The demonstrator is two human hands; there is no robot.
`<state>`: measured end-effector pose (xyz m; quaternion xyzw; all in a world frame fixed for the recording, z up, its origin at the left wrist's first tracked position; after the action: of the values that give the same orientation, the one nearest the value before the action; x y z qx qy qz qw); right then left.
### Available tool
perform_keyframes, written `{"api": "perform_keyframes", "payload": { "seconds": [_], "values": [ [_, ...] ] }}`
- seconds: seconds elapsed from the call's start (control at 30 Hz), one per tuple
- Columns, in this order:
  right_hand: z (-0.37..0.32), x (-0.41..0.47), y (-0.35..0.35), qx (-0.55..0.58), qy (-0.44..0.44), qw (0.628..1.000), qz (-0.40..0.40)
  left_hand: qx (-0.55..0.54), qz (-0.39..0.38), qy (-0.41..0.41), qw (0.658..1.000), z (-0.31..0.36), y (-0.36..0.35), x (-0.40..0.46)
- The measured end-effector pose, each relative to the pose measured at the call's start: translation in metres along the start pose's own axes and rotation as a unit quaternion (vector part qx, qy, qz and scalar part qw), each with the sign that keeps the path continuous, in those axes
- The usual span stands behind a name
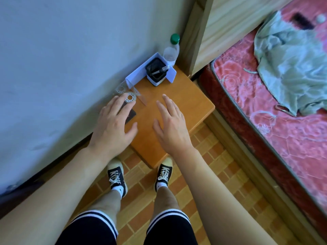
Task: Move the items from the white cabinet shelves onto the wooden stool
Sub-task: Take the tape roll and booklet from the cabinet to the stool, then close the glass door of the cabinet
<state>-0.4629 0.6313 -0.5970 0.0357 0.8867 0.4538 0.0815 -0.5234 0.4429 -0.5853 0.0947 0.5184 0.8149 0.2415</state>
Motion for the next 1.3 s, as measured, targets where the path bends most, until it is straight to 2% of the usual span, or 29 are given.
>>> {"api": "perform_keyframes", "payload": {
  "seconds": [0.23,0.5,0.73,0.97,1.3],
  "values": [
    [-0.017,-0.027,0.091,0.027,-0.050,0.996,0.070,0.019,0.039,-0.037,0.998,0.078,0.080,0.004],
    [-0.040,-0.048,0.211,0.057,-0.092,0.983,0.151,0.017,0.143,-0.071,0.987,0.146,0.171,0.017],
    [-0.053,-0.050,0.312,0.041,-0.054,0.975,0.213,0.006,0.230,-0.115,0.966,0.214,0.242,0.037],
    [-0.080,-0.057,0.394,-0.015,-0.019,0.960,0.278,0.022,0.288,-0.202,0.936,0.275,0.295,0.053],
    [-0.161,-0.080,0.466,-0.106,0.000,0.916,0.386,0.054,0.349,-0.294,0.888,0.303,0.393,0.059]
  ]
}}
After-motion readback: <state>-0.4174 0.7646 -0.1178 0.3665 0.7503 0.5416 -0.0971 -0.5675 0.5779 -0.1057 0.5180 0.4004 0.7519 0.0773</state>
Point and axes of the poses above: each hand's wrist, its own x-axis towards the middle knuckle, its own y-axis out of the back of the hand, z = x × y, the point moved 1 cm from there along x, towards the middle knuckle, and after that the axes turned 2 degrees about x, right-handed, at the moved point
